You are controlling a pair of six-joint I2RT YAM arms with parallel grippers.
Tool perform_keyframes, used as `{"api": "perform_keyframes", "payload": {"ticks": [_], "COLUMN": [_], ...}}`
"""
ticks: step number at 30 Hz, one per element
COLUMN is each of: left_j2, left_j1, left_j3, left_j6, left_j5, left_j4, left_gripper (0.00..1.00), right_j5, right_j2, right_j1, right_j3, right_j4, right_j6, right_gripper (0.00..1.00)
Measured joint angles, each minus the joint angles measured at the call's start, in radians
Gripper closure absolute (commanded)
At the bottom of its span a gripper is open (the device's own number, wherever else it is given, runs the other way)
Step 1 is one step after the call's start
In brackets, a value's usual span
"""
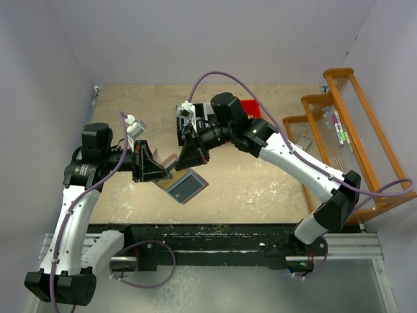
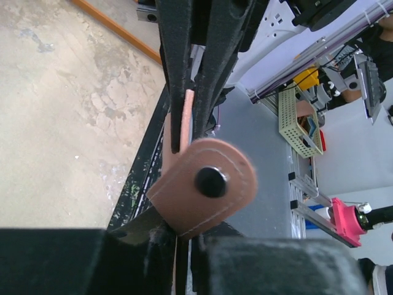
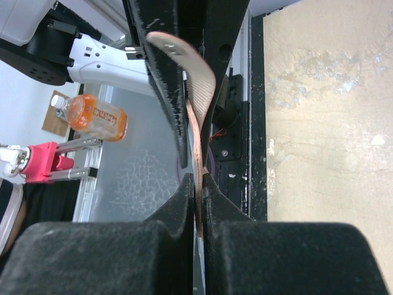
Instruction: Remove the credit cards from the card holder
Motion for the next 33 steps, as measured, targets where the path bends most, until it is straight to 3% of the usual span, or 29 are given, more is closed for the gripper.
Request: {"api": "perform_keyframes", "payload": {"ticks": [2,3,5,8,12,15,18,22,26,33], "left_j2": [0.000,-0.002,-0.012,-0.034,-0.043,-0.036,-0.024,0.003,0.017,0.016], "left_j1": [0.000,0.000,0.000,0.000,0.001,0.002,0.011,0.032,0.044,0.046], "left_j3": [0.000,-0.001,-0.005,-0.021,-0.039,-0.061,-0.069,-0.069,-0.073,-0.085], "left_j6": [-0.006,-0.013,-0.037,-0.096,-0.197,-0.282,-0.351,-0.425,-0.491,-0.576], "left_j5": [-0.009,-0.012,-0.022,-0.036,-0.093,-0.147,-0.197,-0.265,-0.301,-0.311], "left_j4": [0.008,0.016,0.043,0.097,0.185,0.242,0.279,0.332,0.387,0.460], "left_gripper": [0.99,1.00,1.00,1.00,1.00,1.00,1.00,1.00,1.00,1.00], "right_j5": [-0.001,0.000,0.002,0.034,0.150,0.325,0.479,0.538,0.552,0.503], "right_j2": [0.000,0.000,0.000,0.000,-0.036,-0.139,-0.322,-0.456,-0.441,-0.276], "right_j1": [0.000,0.000,-0.003,-0.020,-0.073,-0.099,-0.113,-0.095,-0.038,0.004], "right_j3": [0.008,0.011,0.012,0.010,-0.050,-0.158,-0.335,-0.442,-0.505,-0.588], "right_j4": [-0.008,-0.009,-0.008,0.004,0.067,0.131,0.274,0.457,0.634,0.810], "right_j6": [-0.005,-0.006,-0.001,0.039,0.157,0.251,0.367,0.499,0.601,0.739], "right_gripper": [1.00,0.86,0.70,0.50,0.37,0.29,0.28,0.29,0.34,0.46]}}
